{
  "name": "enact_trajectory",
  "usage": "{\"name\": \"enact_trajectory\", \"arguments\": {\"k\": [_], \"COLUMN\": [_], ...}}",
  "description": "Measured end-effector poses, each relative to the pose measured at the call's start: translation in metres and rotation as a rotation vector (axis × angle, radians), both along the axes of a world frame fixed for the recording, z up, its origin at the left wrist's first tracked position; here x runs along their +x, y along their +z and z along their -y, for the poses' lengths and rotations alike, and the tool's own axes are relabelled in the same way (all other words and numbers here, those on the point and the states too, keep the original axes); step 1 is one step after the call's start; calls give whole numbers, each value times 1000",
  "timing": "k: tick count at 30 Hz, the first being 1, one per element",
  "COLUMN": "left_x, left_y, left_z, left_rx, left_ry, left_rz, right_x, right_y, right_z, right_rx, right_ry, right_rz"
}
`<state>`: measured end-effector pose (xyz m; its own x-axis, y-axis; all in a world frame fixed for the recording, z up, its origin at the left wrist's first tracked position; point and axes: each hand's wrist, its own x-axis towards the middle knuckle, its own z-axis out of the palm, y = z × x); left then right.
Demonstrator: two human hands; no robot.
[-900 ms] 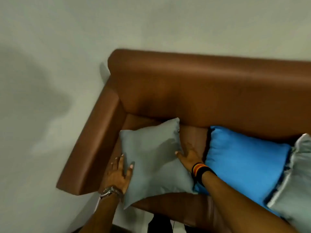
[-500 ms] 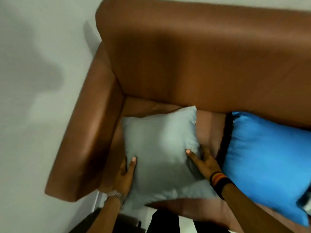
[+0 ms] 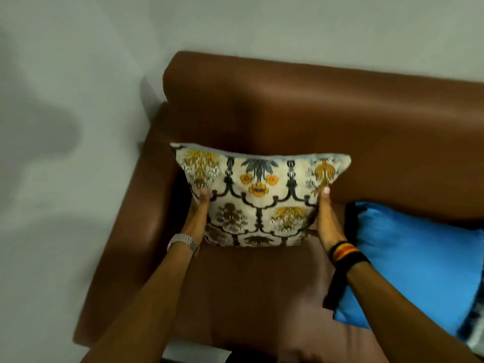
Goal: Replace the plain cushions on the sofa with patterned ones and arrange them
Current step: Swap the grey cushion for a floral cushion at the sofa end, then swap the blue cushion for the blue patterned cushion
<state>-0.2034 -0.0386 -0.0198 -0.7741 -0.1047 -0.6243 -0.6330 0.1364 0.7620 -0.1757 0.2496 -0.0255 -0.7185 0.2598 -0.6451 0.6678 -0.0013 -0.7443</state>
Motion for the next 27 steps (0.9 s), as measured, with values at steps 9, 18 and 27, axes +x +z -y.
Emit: {"name": "enact_trajectory", "arguments": {"k": [9,18,27], "left_x": [-14,128,178], "left_y": [-10,-36,-94], "left_z": [-32,-239,-402], "left_rx": [-213,-58,-120], "left_ry": [195,-86,-264], "left_rz": [-77,259,132], "right_x": [-10,136,197], "right_y": [-2,-24,-82], "right_z": [-4,-197,-371], "right_rx": [159,565,264], "right_ry": [109,-138,-196], "right_rz": [-42,82,230]}}
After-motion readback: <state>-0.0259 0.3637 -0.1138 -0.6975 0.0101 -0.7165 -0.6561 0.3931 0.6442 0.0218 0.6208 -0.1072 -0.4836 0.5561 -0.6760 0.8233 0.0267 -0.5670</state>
